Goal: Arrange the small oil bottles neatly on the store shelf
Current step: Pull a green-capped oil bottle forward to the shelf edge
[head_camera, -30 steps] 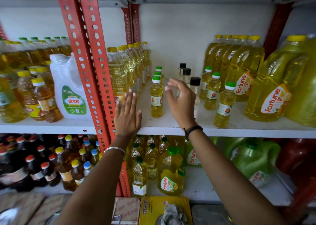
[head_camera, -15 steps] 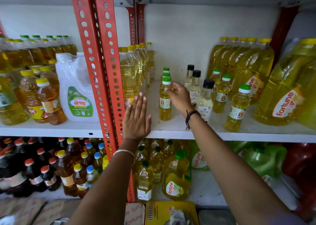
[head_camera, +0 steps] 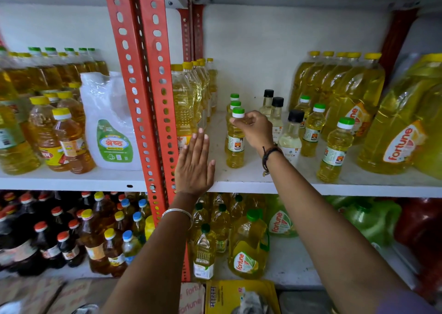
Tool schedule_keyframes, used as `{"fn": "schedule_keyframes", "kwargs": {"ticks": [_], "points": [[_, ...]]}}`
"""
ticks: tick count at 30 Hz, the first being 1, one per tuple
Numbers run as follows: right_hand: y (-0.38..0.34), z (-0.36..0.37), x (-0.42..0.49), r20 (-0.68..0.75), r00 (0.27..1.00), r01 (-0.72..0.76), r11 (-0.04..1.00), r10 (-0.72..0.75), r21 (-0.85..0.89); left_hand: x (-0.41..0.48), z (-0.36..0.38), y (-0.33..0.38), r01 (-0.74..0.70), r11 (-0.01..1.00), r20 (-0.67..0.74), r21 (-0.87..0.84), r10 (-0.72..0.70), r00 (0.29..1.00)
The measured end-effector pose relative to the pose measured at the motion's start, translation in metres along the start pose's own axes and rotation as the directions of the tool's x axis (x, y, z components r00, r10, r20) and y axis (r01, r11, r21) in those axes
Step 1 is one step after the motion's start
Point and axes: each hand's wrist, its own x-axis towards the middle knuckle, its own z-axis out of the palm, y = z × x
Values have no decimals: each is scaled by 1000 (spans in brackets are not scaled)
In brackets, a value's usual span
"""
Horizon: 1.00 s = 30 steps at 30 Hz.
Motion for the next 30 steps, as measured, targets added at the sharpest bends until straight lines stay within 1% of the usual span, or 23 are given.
{"fn": "schedule_keyframes", "kwargs": {"ticks": [2, 5, 14, 24, 30], "points": [[0, -1, 1, 24, 1000, 6, 1000, -6, -18, 0, 0, 0, 2, 1000, 3, 0, -2, 1000], [-1, -1, 0, 54, 998, 25, 1000, -25, -2, 0, -1, 1, 5, 1000, 2, 12, -5, 1000], [-11, -14, -11, 79, 994, 76, 997, -74, -17, 0, -2, 2, 4, 1000, -13, 25, -4, 1000], [-16, -24, -34, 111, 987, 120, 993, -118, -10, 1, -6, 4, 15, 999, 15, 35, -16, 1000], [-20, -26, -43, 117, 986, 121, 992, -119, -17, 2, -7, 5, 19, 999, 29, 32, -20, 999]]}}
